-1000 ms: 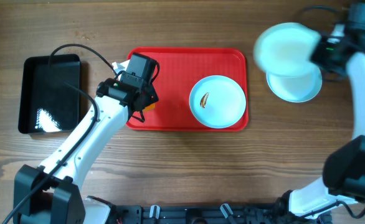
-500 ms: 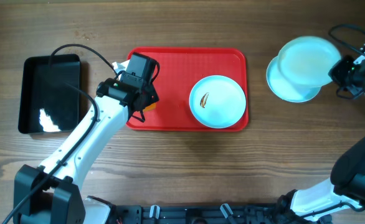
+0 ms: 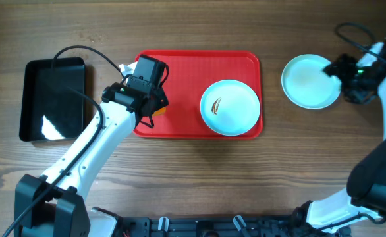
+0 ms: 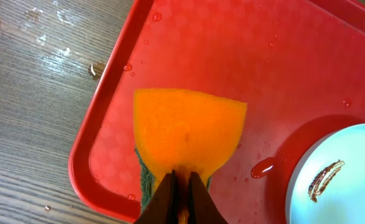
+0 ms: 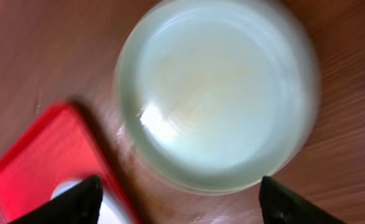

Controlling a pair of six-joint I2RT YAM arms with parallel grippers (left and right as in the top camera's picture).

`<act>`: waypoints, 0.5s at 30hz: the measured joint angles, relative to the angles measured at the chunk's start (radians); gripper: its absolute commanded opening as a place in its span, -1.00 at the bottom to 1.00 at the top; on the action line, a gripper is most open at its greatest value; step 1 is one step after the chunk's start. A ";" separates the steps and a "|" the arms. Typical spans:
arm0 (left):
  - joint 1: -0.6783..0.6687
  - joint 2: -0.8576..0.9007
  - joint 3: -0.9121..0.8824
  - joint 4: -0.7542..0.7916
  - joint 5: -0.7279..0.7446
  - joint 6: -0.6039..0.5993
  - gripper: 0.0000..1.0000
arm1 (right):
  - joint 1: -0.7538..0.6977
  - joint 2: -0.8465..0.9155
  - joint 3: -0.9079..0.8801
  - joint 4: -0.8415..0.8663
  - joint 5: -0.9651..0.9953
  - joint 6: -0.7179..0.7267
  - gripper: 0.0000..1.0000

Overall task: Clean dirty plates on tray and stack at the side
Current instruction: 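Lower the plate onto the plate right of the tray and release, then grip the remaining plate rim with the right gripper and pull it left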

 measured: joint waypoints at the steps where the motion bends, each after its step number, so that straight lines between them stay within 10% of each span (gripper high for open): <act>1: 0.000 0.000 0.000 0.001 0.000 0.000 -0.92 | 0.024 0.000 0.000 -0.019 -0.013 -0.005 0.48; 15: 0.000 0.000 0.000 0.002 0.000 -0.003 -0.92 | 0.571 0.000 -0.002 -0.047 0.253 -0.042 0.11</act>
